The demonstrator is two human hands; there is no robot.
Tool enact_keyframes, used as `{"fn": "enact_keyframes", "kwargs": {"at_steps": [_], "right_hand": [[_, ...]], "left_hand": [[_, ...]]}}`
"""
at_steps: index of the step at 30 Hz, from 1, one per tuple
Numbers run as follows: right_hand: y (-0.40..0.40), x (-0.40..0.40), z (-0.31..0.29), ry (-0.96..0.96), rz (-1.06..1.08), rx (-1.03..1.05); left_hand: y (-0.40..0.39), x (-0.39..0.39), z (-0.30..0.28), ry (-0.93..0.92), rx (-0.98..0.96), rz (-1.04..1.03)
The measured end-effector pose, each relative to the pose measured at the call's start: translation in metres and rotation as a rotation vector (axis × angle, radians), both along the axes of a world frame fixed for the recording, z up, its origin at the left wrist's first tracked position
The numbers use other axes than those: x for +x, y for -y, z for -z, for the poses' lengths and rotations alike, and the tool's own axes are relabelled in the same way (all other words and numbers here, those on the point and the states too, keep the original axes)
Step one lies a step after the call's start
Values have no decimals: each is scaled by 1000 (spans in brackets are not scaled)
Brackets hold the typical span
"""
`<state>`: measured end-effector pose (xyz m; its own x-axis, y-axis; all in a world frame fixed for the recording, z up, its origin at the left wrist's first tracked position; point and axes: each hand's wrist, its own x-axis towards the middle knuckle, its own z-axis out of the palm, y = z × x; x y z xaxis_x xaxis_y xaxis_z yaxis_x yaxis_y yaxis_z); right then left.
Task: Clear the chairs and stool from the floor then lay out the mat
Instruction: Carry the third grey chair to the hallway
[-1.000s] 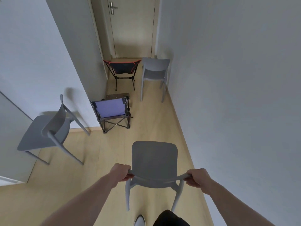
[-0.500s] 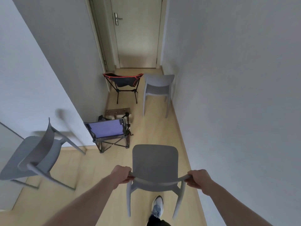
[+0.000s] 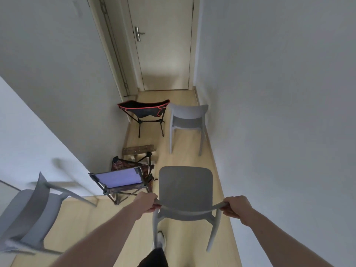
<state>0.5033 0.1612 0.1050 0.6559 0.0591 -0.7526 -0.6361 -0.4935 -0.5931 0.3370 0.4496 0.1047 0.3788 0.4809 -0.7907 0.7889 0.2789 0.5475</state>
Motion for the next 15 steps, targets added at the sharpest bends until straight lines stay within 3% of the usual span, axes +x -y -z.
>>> {"fn": "enact_keyframes", "kwargs": {"at_steps": [5, 15], "right_hand": [[-30, 67, 4, 28, 29, -11], [-106, 184, 20, 8, 32, -52]], "left_hand": [[-31, 72, -6, 49, 11, 29], [-120, 203, 35, 33, -40, 37]]}}
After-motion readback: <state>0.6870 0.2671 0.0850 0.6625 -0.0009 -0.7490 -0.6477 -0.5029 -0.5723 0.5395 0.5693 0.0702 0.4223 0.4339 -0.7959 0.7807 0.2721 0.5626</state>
